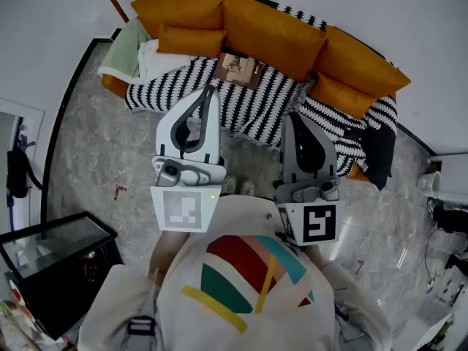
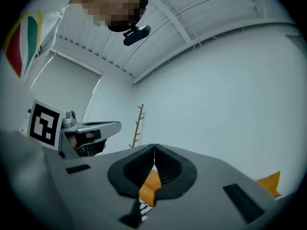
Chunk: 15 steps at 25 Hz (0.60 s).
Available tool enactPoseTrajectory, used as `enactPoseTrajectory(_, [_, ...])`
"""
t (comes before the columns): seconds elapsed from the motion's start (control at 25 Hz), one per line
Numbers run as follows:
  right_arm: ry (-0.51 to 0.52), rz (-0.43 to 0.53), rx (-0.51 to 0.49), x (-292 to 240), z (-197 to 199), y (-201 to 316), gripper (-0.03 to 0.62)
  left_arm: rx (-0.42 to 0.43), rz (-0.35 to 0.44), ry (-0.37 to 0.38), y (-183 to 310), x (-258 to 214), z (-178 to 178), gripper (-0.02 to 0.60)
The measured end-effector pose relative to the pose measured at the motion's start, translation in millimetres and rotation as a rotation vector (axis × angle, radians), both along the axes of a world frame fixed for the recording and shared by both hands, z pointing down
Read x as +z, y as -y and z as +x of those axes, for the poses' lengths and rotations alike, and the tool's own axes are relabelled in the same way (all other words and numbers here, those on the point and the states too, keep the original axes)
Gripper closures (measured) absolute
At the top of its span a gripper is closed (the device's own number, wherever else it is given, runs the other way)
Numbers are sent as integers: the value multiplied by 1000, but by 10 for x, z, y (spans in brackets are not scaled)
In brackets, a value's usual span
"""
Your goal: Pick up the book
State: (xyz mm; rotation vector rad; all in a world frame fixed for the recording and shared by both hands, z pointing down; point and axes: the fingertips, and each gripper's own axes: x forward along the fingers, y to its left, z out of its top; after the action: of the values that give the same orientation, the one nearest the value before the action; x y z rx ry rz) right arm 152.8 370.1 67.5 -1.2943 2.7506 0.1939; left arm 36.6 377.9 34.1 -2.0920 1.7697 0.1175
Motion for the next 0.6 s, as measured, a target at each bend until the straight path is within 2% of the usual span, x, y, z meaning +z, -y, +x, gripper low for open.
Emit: enactPoseTrajectory(0.6, [55, -23, -16, 7, -59, 17, 580, -27, 2, 23, -69, -29, -115, 574])
